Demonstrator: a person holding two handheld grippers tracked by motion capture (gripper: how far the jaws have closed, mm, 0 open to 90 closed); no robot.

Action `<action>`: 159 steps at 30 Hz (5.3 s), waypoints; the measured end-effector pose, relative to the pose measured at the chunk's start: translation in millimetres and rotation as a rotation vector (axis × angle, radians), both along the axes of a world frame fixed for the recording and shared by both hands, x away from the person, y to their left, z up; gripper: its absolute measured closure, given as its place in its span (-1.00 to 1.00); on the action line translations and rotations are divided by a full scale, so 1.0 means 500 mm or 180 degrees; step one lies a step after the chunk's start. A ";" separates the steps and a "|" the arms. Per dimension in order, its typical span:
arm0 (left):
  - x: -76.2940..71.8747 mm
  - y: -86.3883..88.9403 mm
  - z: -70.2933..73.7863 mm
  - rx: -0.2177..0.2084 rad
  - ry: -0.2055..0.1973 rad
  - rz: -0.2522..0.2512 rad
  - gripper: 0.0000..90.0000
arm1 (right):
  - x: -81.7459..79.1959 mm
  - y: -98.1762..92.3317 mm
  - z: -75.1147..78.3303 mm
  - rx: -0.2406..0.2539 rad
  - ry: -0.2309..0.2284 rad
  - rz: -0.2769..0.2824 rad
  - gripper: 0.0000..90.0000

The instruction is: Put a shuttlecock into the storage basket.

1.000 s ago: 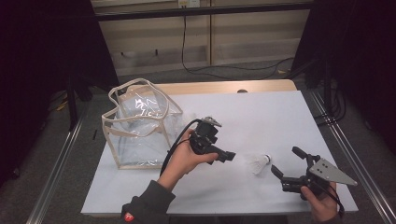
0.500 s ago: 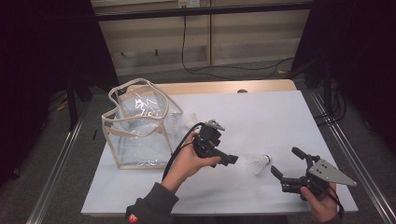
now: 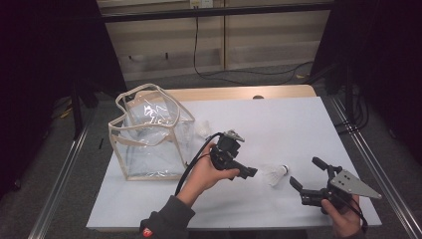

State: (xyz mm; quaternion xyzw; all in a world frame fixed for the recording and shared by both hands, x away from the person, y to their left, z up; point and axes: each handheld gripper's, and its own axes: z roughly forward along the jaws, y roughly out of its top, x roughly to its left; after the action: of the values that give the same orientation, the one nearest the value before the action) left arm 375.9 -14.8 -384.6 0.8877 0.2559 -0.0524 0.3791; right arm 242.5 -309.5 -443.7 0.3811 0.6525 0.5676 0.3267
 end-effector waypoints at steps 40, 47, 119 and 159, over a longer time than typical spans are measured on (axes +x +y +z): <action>-0.001 -0.023 -0.030 -0.0119 -0.0112 0.0002 -0.83 | 0.000 0.001 0.000 -0.0015 -0.0006 0.0007 -0.96; -0.003 -0.032 -0.037 -0.0082 -0.0116 -0.0025 -0.81 | 0.000 0.001 0.000 -0.0024 -0.0004 0.0021 -0.96; 0.012 -0.143 -0.120 0.0007 -0.0219 -0.0265 0.36 | 0.000 -0.002 -0.001 -0.0024 0.0007 0.0010 -0.96; 0.018 -0.088 -0.055 -0.0021 0.0132 -0.0337 1.00 | 0.000 -0.001 0.000 -0.0047 0.0000 -0.0001 -0.96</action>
State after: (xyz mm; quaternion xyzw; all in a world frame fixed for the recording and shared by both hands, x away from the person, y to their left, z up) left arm 384.7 -59.0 -412.2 0.8975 0.2163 -0.0916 0.3733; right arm 242.3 -310.0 -443.9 0.3788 0.6567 0.5627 0.3297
